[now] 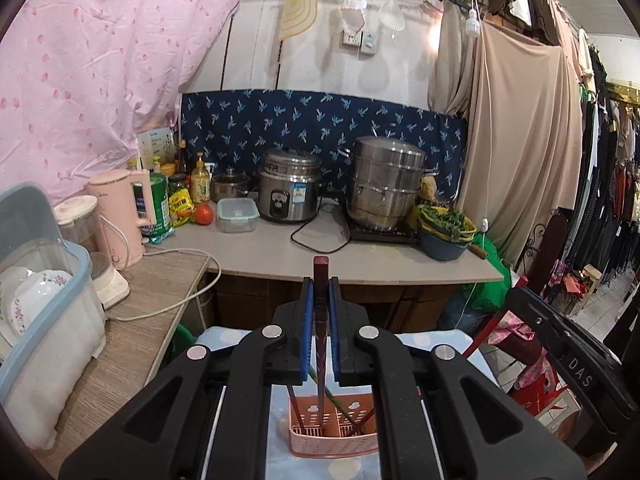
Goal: Organize utensils
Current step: 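Lift both held chopsticks and lower them tip-first into the pink caddy, then open both grippers to release the chopsticks in the caddy, then move both open grippers back over the remaining utensils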
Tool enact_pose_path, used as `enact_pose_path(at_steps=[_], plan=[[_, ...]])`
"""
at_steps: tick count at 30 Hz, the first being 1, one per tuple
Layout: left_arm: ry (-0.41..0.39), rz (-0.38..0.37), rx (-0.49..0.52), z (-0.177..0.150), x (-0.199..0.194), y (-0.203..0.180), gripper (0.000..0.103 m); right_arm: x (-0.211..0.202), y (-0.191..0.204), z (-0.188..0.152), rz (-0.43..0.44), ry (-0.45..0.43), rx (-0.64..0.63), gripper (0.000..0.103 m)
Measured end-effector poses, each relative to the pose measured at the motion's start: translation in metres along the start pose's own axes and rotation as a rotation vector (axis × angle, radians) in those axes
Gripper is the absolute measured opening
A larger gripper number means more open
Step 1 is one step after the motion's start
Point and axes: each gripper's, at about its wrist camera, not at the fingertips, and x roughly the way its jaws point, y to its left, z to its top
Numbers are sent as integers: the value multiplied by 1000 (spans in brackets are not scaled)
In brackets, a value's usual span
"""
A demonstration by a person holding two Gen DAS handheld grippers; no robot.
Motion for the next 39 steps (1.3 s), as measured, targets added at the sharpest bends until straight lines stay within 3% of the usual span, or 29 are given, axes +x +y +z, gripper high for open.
enact_pose_path(at_steps=[8, 14, 17, 24, 31, 39], plan=[[96, 10, -17, -30, 45, 10, 7, 40, -10, -39, -22, 105, -2, 7], [124, 16, -35, -41, 57, 16, 8, 54, -14, -54, -37, 153, -3, 8], [108, 20, -42, -44, 55, 18, 8, 52, -17, -57, -42, 154, 4, 16], [101, 27, -37, -47, 45, 20, 30, 33, -20, -56, -45, 128, 14, 26], [116, 37, -18, -61, 21, 19, 34, 3, -23, -64, -44, 129, 19, 26], [172, 37, -5, -102, -9, 20, 35, -39, -20, -107, -52, 193, -13, 26]])
